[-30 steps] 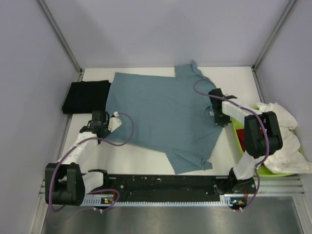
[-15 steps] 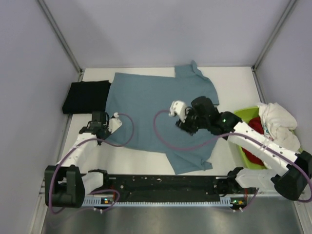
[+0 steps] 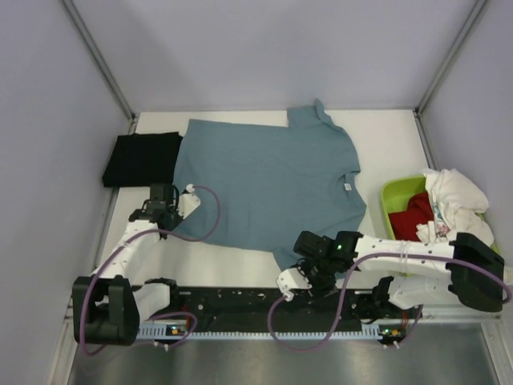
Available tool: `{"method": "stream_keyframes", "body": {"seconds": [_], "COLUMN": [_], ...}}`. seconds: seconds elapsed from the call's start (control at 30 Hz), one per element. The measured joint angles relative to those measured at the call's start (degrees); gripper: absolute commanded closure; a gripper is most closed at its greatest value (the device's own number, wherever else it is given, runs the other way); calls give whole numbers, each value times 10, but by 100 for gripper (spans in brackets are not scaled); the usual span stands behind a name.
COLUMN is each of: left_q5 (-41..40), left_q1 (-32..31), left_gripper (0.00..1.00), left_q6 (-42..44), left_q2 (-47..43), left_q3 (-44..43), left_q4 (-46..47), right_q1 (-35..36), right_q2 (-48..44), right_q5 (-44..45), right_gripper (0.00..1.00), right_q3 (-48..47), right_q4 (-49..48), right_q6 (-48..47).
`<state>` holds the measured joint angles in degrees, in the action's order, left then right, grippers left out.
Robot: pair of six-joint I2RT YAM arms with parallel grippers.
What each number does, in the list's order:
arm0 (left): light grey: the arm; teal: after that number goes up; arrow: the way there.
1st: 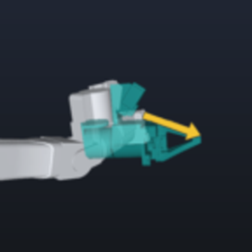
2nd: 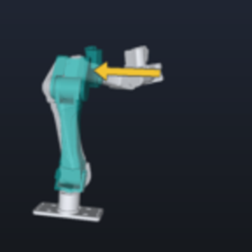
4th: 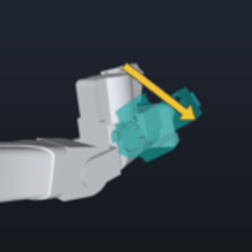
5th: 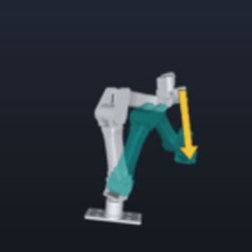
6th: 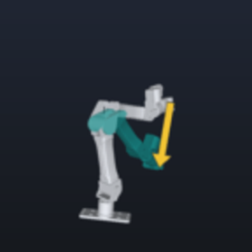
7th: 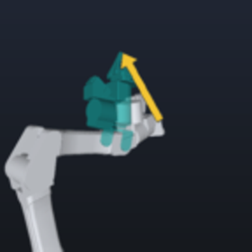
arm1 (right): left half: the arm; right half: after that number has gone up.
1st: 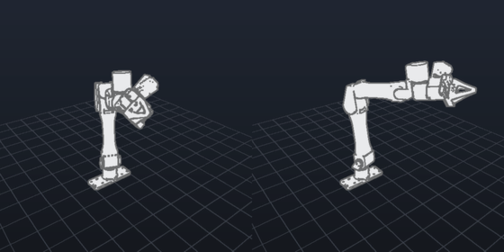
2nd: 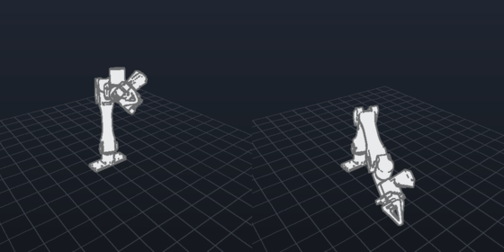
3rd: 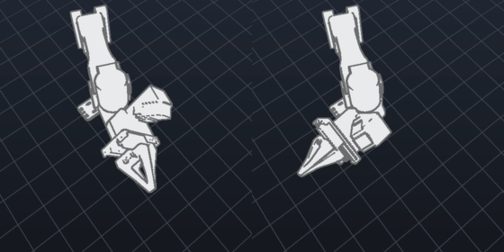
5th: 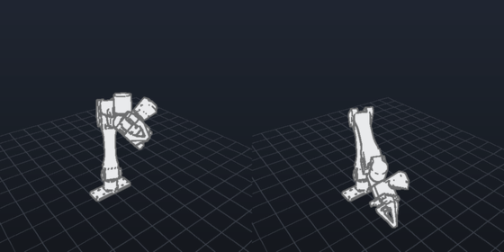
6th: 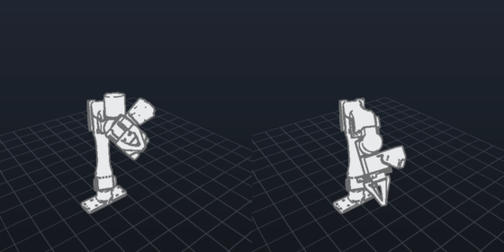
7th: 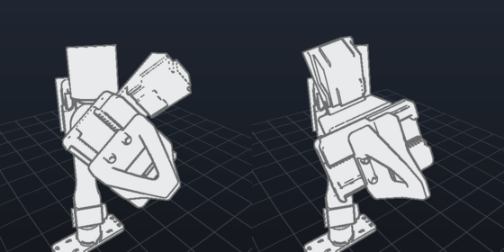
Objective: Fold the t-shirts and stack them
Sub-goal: Grap the side of the flattened tshirt closest away from the robot with both arms
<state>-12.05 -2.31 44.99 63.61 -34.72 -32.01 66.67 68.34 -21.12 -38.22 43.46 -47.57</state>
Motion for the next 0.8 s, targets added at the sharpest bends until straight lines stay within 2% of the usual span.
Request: {"method": "stream_keyframes", "body": {"seconds": [0.2, 0.3, 0.43, 0.5, 0.53, 0.57, 0.7, 0.8], "left_q5": [3, 3, 3, 3, 3, 3, 3, 6], "left_q1": [0, 0, 0, 0, 0, 0, 0, 0], "left_gripper": [100, 100, 100, 100, 100, 100, 100, 100], "left_q6": [-1, -1, -1, -1, -1, -1, -1, -1], "left_q2": [-13, -14, -14, -14, -14, -14, -14, -18], "left_q3": [0, 0, 0, 0, 0, 0, 0, -1], "left_q4": [-8, -10, -11, -11, -11, -11, -19, -39], "right_q1": [0, 0, 1, 1, 1, 1, 1, 1], "right_q2": [54, 66, 65, 63, 61, 57, 46, 30], "right_q5": [85, 101, 104, 104, 103, 101, 105, 119], "right_gripper": [42, 46, 66, 83, 94, 100, 100, 100], "right_q3": [7, 12, 20, 24, 27, 30, 37, 35], "right_q4": [-54, -88, -106, -113, -115, -118, -119, -77], "right_q6": [2, 9, 17, 19, 20, 19, 17, 23]}}
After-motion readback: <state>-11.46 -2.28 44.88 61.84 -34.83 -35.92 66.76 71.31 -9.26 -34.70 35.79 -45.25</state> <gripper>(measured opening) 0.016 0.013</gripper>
